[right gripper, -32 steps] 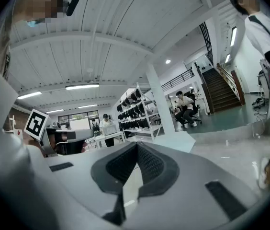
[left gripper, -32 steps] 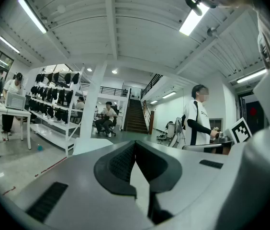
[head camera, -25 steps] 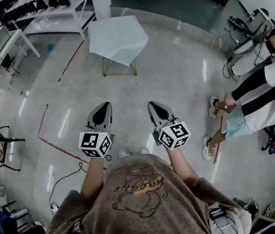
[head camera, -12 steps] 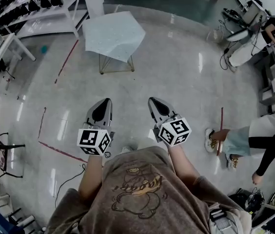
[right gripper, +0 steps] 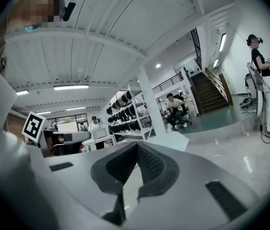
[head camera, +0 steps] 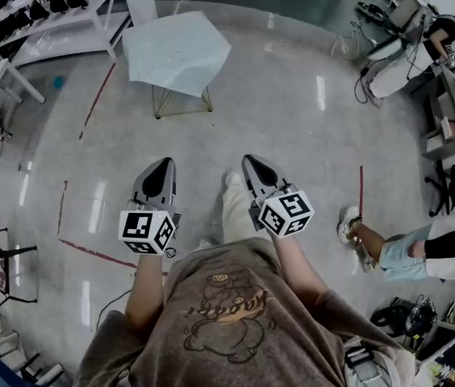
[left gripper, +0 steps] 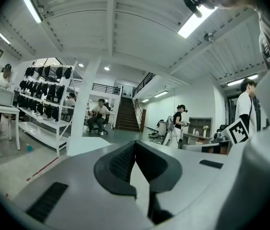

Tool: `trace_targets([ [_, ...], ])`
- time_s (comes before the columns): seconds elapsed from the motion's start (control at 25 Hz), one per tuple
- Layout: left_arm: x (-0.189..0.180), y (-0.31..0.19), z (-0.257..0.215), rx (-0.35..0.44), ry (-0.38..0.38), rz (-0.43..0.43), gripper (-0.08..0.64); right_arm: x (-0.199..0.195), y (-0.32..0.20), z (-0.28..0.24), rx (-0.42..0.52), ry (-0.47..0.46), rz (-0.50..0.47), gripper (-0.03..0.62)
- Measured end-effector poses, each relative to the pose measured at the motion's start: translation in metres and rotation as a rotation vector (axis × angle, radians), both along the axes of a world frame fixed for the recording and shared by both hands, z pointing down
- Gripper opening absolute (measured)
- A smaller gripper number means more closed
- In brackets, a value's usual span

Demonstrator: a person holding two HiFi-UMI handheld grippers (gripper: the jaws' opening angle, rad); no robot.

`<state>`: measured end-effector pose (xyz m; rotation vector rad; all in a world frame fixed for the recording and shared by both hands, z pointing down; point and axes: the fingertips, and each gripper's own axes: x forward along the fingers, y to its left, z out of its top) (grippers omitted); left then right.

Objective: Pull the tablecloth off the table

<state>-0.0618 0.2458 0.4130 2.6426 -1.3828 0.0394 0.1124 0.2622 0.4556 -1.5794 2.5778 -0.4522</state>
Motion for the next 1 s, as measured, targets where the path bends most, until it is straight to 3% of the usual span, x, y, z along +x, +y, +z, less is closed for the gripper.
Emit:
trace_targets([
  [0.6,0.012,-0.095,0.007,0.0,0.024,-0.033,0.02,0.003,-0.094,0.01,-0.009,0.001,-0.037,0.006],
  [1.0,0.026,-0.19,0.006,-0.034,0.023,-0.064,0.02,0.024,-0.195,0.007,-0.032,-0.006,-0.055,0.006],
])
